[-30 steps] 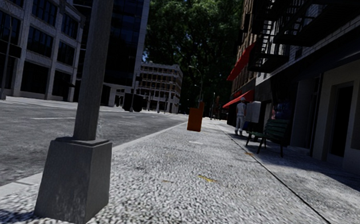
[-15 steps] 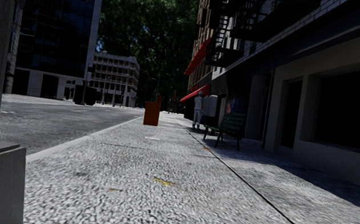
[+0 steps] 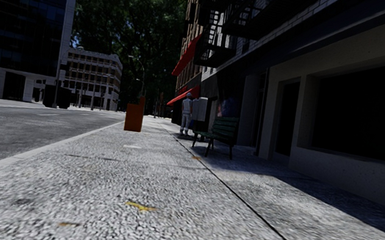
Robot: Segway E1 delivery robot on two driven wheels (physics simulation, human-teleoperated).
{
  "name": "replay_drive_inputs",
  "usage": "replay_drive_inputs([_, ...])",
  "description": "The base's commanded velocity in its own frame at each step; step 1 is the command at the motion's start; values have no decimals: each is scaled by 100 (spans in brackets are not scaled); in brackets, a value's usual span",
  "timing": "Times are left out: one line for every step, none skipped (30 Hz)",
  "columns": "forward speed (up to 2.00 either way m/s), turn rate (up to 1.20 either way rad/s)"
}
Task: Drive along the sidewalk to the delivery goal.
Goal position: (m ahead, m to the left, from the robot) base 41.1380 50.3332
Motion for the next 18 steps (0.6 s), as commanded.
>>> replay_drive_inputs([82,0])
replay_drive_inputs([86,0])
replay_drive_inputs([200,0])
replay_drive_inputs([200,0])
replay_drive_inputs([200,0])
replay_drive_inputs([200,0])
replay_drive_inputs([200,0])
replay_drive_inputs([200,0])
replay_drive_inputs([200,0])
replay_drive_inputs([200,0])
replay_drive_inputs([200,0])
replay_drive_inputs([200,0])
replay_drive_inputs([200,0])
replay_drive_inputs([200,0])
replay_drive_inputs([200,0])
replay_drive_inputs([200,5])
replay_drive_inputs([200,10])
replay_drive_inputs([200,14])
